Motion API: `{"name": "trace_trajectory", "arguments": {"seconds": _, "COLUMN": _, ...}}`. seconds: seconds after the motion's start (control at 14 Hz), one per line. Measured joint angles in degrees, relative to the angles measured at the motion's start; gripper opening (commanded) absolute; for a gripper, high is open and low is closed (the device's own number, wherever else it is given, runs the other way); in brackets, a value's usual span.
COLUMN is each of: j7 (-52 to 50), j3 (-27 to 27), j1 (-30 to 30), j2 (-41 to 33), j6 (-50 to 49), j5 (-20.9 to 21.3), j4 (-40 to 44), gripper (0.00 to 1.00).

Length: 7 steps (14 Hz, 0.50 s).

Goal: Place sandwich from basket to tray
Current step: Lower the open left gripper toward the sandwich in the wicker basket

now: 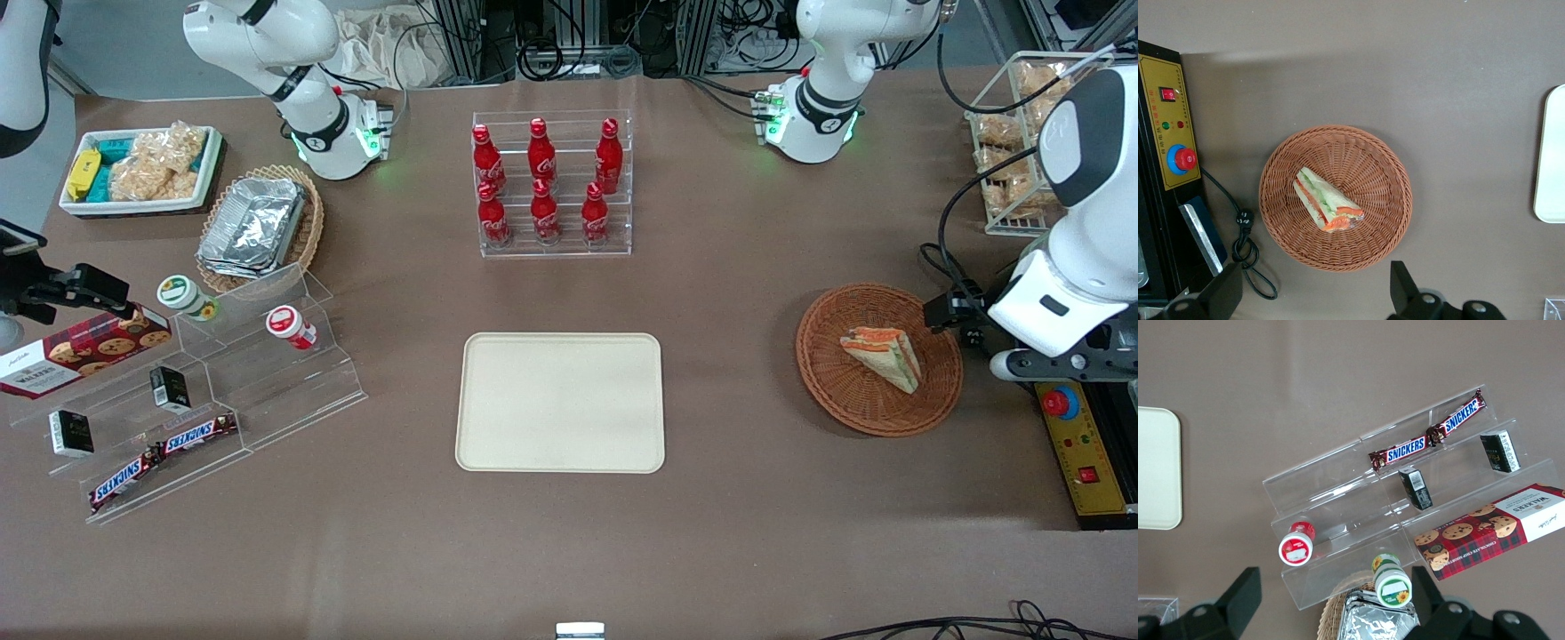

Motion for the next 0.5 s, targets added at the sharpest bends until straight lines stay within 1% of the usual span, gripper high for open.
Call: {"name": "trace_trajectory", "arguments": {"seconds": 0.5, "j7": 0.0, "j3": 0.0, "j1": 0.0, "j2": 0.3, "j6": -0.8, "j5": 0.0, "j4": 0.0, "gripper": 0.99}}
